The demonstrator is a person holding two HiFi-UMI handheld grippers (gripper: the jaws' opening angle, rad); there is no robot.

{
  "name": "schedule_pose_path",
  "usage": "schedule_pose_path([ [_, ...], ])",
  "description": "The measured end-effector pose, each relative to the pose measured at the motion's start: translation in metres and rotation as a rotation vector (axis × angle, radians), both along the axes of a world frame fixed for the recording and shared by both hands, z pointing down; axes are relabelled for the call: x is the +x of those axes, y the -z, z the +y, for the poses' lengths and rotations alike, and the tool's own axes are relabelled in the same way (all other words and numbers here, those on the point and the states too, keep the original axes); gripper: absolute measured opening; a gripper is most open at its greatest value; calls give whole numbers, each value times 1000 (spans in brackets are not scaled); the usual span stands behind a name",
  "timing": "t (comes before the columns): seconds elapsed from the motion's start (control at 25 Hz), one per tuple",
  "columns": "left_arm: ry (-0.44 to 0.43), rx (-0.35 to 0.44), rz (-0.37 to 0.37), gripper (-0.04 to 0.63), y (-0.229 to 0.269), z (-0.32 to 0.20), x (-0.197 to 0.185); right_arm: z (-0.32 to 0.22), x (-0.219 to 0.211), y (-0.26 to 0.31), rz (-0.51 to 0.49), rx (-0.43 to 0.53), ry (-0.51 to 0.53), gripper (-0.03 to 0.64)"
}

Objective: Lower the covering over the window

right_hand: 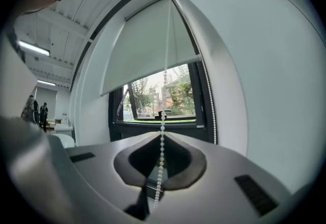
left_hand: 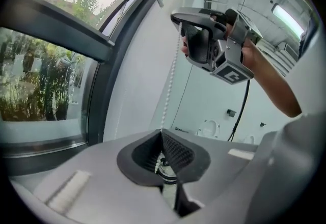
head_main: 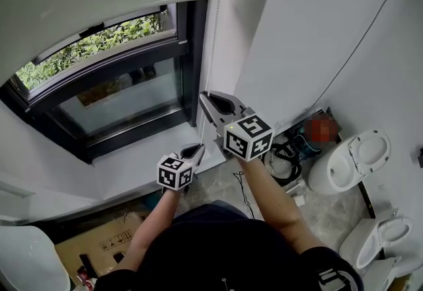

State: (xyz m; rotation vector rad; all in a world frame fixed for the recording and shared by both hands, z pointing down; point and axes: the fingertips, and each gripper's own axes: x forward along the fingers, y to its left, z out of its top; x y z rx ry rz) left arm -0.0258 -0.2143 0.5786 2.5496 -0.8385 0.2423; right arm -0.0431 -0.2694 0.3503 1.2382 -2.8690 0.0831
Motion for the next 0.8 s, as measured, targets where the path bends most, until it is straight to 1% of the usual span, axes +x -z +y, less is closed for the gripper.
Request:
schedule_pose_path([
  [0.08,7,-8,12,14,-1,3,-2,5,-2,0,1,8,1,15],
  [0.16,16,3,0,14,1,-1,-4,4,-5,1,31,32,0,15],
  [0.24,15,20,-14,14,3,-3,-5,1,-7,2,28,35,3,15],
  [0.32,3,58,-22,14,7,-2,-4,-1,-5,-1,14,20,1,15],
  [0.4,-6,104,-24,21,16,-2,-5,-2,-4,-13,33,-11,-2,15],
  [0.48,-10,141,-3,42,29,-2,-6,1,-4,-31,43,-47,0,15],
  [0.56,-5,171,35,67,46,-3,-9,3,-4,-42,28,-69,1,15],
  [0.64,7,208,66,74,65,-6,-14,3,-5,-43,28,-71,7,15],
  [0.8,38,305,88,74,104,-11,-24,1,-7,-45,35,-75,18,15],
])
